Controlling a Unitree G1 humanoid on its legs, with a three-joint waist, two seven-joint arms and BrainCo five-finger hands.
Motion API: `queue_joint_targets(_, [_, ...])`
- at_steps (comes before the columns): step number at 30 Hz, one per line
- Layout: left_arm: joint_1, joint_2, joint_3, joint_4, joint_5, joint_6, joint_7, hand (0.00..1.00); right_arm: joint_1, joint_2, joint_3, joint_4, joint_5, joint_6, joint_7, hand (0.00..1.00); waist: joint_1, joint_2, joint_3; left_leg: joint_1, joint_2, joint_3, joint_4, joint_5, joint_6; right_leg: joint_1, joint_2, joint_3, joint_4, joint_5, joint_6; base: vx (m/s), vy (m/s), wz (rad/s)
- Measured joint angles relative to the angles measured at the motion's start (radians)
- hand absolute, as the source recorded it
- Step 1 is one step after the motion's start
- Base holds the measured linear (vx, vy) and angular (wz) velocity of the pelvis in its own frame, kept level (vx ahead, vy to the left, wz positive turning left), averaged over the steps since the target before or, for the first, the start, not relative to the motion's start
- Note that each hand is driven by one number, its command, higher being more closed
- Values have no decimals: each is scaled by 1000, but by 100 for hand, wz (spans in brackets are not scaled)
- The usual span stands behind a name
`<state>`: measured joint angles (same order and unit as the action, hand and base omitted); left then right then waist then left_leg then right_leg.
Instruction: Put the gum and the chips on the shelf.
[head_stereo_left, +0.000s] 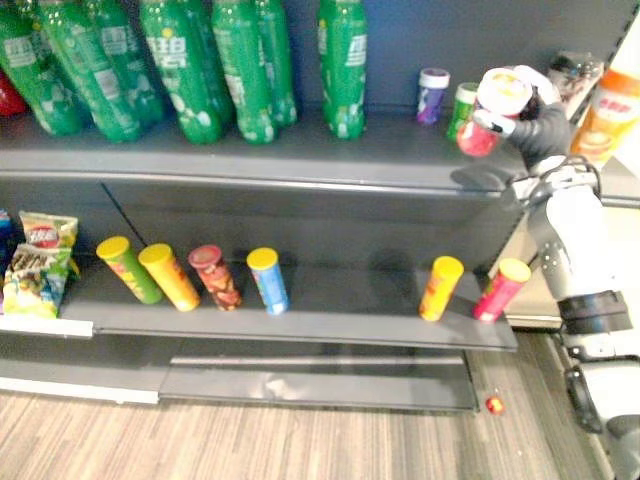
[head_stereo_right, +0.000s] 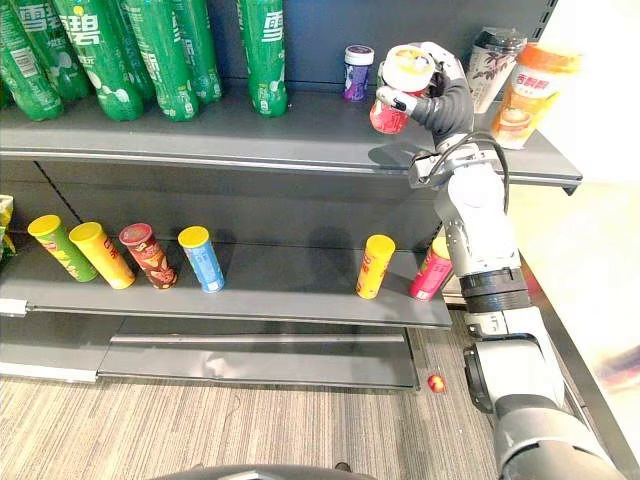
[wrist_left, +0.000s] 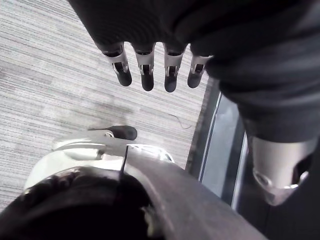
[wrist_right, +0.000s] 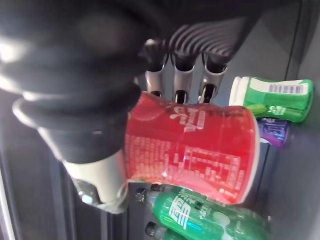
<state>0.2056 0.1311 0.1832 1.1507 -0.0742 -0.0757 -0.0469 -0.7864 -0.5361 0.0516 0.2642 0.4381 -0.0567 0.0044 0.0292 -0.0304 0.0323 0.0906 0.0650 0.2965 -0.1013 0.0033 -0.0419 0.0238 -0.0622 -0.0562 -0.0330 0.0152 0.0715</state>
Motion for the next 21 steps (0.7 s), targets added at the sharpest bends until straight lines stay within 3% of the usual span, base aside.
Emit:
queue_joint_targets(7, [-7, 0, 0, -1, 0, 1, -2, 0, -8, 2, 9, 56, -7, 25, 32, 100, 2, -4, 15, -3, -1, -2, -1, 0, 0, 0, 1, -6, -5, 0, 0, 0, 0, 0])
queue_joint_targets(21, [-3, 1, -1, -37, 0, 1, -3, 0, -16, 26, -9, 107, -105, 13, 33, 100, 2, -11, 56, 1, -4, -5, -1, 1, -1, 7, -3, -19, -4, -1, 1, -5, 0, 1])
